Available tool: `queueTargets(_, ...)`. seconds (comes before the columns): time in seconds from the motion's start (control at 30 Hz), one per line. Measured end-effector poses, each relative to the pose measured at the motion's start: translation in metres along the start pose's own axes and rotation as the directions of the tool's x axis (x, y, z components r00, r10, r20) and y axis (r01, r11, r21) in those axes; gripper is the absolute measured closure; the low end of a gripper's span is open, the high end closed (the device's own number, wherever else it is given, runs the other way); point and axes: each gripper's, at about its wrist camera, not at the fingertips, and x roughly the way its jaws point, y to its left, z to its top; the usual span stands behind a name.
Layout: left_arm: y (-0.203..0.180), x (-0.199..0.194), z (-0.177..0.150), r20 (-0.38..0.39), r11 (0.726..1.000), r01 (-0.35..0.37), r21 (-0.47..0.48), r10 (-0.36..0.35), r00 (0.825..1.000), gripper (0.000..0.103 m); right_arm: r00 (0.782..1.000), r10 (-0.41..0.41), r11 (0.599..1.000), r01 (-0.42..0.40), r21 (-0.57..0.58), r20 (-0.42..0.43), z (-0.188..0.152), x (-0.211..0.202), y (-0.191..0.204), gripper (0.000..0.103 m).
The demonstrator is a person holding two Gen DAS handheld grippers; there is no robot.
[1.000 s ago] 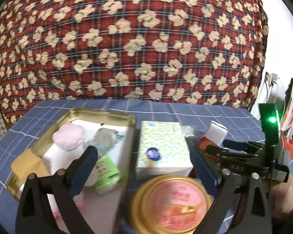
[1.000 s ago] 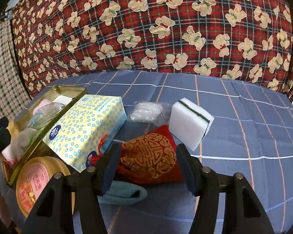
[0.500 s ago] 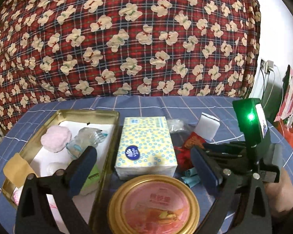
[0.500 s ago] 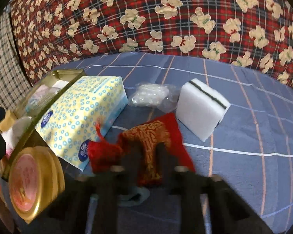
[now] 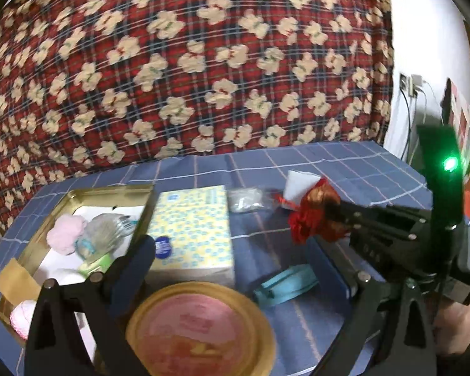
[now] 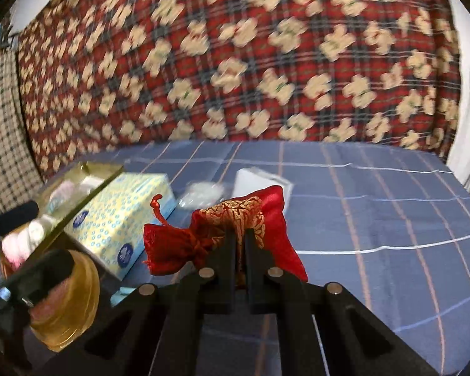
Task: Organize soft objects
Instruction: 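Grasp the red drawstring pouch with the right tool while the left tool moves toward the teal cloth, then grasp the teal cloth with the left tool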
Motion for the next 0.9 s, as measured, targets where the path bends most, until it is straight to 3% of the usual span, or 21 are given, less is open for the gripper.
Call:
queueTargets(0.13, -0.021, 0.002, 0.001, -0.010, 0.998, 0.018, 0.052, -0.018, 1.000, 0.008, 1.000, -0.013, 0.999, 0.012, 0.031, 0.014, 0.000, -0.006, -0.012, 0.098)
queueTargets(0.47, -0.065, 0.020, -0.012, -0.143, 0.975, 0.086, 0.203, -0.058, 0.988, 0.042, 0.999, -0.035, 0.996, 0.032, 0.085, 0.028, -0.004, -0.016, -0.033, 0.098)
queueTargets(0.9, -0.084, 0.052, -0.021, -0.299, 0.954, 0.126, 0.271, -0.041, 0.953, 0.045, 0.999, -0.027, 0.994, 0.023, 0.105, 0.036, -0.006, -0.018, -0.039, 0.097)
